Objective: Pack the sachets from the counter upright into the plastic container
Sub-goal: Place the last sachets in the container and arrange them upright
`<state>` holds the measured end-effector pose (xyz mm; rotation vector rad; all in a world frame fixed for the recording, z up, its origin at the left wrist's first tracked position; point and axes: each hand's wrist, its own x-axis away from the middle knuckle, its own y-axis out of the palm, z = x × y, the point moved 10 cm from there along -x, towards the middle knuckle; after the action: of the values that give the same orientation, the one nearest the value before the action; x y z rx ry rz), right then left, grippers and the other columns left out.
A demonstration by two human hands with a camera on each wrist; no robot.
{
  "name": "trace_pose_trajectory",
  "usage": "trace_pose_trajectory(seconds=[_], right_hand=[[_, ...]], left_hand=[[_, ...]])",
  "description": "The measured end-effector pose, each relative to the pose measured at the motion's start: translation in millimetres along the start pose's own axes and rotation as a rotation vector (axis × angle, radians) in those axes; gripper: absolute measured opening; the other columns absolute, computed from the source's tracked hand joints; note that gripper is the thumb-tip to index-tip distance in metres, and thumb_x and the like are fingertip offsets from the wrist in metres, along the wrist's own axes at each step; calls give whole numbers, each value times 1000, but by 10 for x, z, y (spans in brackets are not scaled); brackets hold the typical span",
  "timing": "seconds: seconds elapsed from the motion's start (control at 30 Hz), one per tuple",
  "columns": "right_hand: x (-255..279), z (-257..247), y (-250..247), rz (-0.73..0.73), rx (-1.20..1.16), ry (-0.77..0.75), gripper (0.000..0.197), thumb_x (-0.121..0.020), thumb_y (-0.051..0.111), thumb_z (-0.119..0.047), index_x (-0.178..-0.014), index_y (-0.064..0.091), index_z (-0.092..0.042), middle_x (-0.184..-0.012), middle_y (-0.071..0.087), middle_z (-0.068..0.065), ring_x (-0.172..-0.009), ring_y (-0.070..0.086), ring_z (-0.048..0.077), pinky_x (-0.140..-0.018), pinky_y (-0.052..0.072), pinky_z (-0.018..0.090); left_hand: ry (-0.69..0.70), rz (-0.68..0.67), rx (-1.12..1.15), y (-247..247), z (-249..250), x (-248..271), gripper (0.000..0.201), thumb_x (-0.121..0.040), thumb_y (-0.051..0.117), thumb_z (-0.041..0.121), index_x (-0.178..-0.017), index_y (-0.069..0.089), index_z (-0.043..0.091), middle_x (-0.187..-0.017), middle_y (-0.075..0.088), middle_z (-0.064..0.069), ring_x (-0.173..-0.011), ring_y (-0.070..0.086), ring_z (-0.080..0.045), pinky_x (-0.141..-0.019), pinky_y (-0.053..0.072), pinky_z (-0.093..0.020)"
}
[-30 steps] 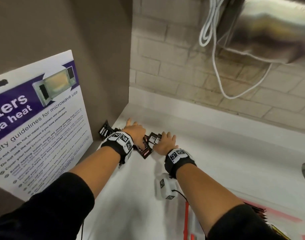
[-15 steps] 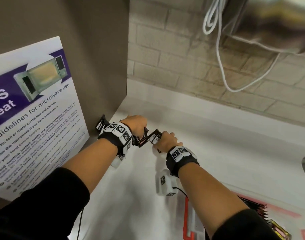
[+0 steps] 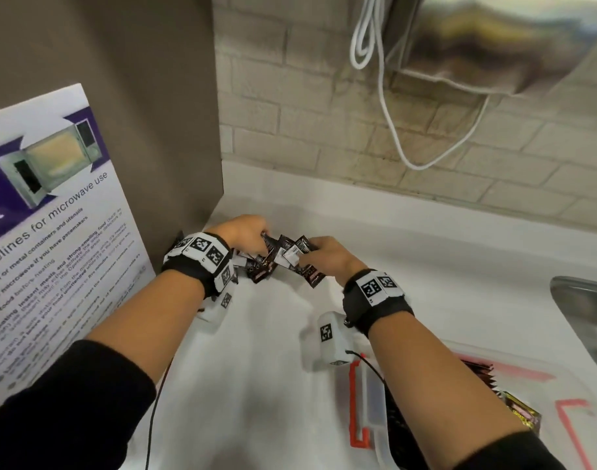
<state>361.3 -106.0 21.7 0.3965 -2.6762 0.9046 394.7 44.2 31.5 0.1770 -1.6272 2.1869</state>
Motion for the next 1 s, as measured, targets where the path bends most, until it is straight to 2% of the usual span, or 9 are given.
trace_pose_trajectory(seconds=[0.13,0.3,0.37,0.43,0.6,0.73,0.83,0.93,1.0], right_hand=[[219,-117,-132,20,-141,-90,27,-85,68,7,-103,58,-11,-94,64,10,-72,59,17,-60,48,23],[502,-90,-394,68,-207,-168,38,-86,72,3,-114,56,-16,-107,59,9,-90,62,23,-77,55,31],[614,-60,-460,54,-216,-176,51,-88,71,2,-131,53,-18,-127,53,14,-107,61,29,-90,56,37],[712,-39,-483,15,-252,-176,64,-91,67,1,-146,43,-21,-137,49,15,-108,61,26,-87,56,31],[925,58,-470,-126,-409,-122,67,-94,60,6,-147,35,-26,-124,62,16,-103,65,29,-82,55,41],[1095,223,-575,-89,-386,-88,40,-96,61,1,-133,49,-3,-110,65,13,-93,64,25,-92,53,49],[1267,371,-715,-33,-416,-87,40,-95,63,-1,-132,50,0,-112,65,16,-100,62,30,-102,45,59],[1483,513,-961,53,-594,-141,43,-94,62,3,-135,48,3,-118,66,21,-104,64,33,-96,51,56],[1644,646,-1171,130,-745,-193,42,-94,59,5,-135,49,4,-115,66,20,-98,65,30,-84,58,46]], left_hand=[[83,-24,171,-93,197,73,29,-91,65,9,-119,68,11,-100,68,-5,-86,61,-19,-69,46,-25],[137,-165,721,-19,456,181,29,-92,57,-5,-112,71,11,-109,75,-13,-93,68,-24,-91,53,-37],[106,-187,902,0,567,209,31,-91,53,-6,-108,73,11,-107,75,-13,-92,70,-24,-87,55,-37],[95,-162,964,-23,713,222,34,-89,47,-7,-108,73,5,-104,75,-13,-88,69,-22,-78,57,-30],[186,-126,886,-109,1292,330,27,-84,42,-6,-94,65,6,-93,62,-9,-79,55,-18,-64,46,-26],[225,-104,756,-134,1715,407,12,-90,45,6,-99,50,12,-92,48,-4,-82,44,-17,-66,39,-29],[255,-161,674,-96,2052,502,2,-95,46,17,-94,45,16,-91,43,-3,-79,42,-17,-70,38,-32],[326,-170,671,-174,2387,647,22,-98,56,39,-98,47,20,-90,48,-2,-76,49,-16,-68,41,-32],[428,-177,777,-265,2588,760,44,-88,64,56,-109,51,19,-99,59,-4,-85,59,-18,-77,45,-32]])
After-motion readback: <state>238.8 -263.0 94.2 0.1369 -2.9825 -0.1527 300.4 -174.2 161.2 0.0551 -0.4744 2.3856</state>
